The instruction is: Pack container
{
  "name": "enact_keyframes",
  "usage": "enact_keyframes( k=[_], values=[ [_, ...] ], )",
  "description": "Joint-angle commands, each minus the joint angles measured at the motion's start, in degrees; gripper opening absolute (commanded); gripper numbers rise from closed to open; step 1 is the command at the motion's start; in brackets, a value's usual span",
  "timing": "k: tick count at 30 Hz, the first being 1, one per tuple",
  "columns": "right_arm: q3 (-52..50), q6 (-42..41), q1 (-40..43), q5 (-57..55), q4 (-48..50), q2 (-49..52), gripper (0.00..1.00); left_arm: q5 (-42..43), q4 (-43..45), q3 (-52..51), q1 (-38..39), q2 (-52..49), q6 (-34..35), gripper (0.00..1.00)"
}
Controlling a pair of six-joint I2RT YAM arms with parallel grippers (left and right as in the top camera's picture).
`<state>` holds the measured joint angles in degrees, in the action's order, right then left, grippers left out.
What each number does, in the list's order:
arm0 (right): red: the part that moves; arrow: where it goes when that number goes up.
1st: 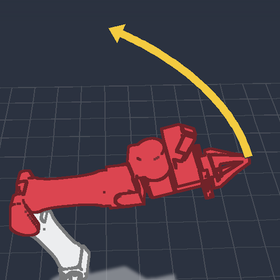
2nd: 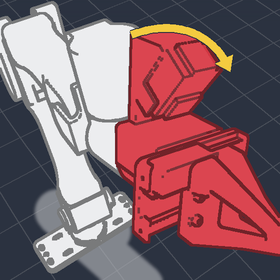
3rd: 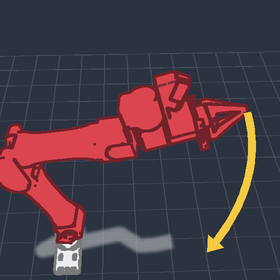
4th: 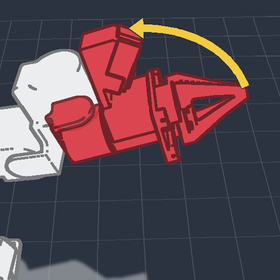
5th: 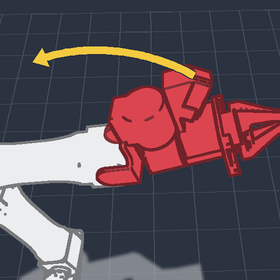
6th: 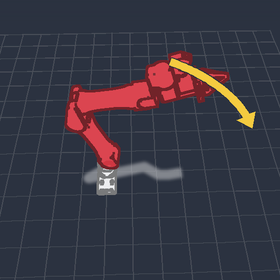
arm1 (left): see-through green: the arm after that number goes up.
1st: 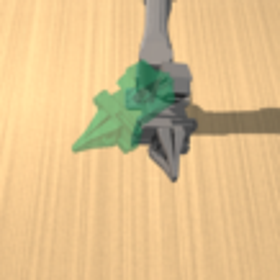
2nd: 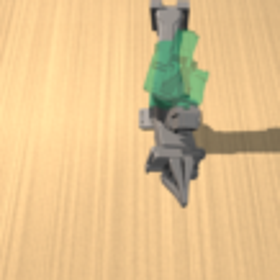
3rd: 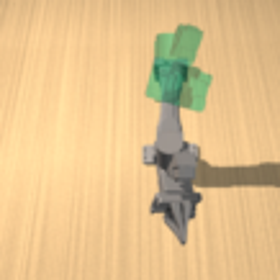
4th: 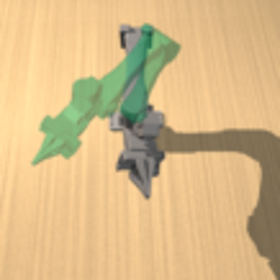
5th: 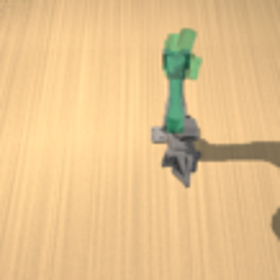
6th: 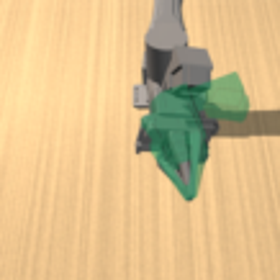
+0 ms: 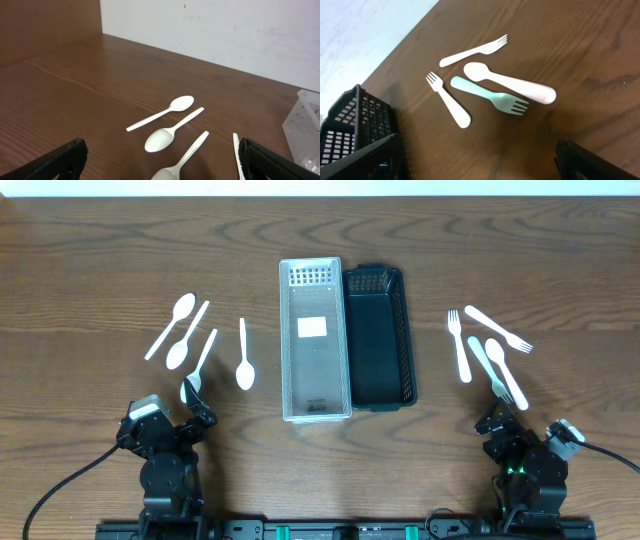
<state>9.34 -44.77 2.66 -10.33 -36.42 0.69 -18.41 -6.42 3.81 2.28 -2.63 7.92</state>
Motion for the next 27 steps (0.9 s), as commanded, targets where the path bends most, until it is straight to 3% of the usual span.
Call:
enact_keyframes(
  k=[1, 23, 27],
  values=[
    [-0.17, -0.59, -0.59, -0.79, -0.02, -0.37, 0.99, -0.5, -0.31, -1.77, -0.24, -0.28, 0.52, 0.98],
    [-0.17, -0.63, -0.59, -0.83, 0.79, -0.37, 0.99, -0.5, -0.31, -1.77, -0.24, -0.28, 0.52, 0.98],
    [-0.17, -0.61, -0.59, 4.13, -0.57, -0.37, 0.99, -0.5, -0.26, -1.77, -0.24, -0.28, 0.55, 0.98]
  ],
)
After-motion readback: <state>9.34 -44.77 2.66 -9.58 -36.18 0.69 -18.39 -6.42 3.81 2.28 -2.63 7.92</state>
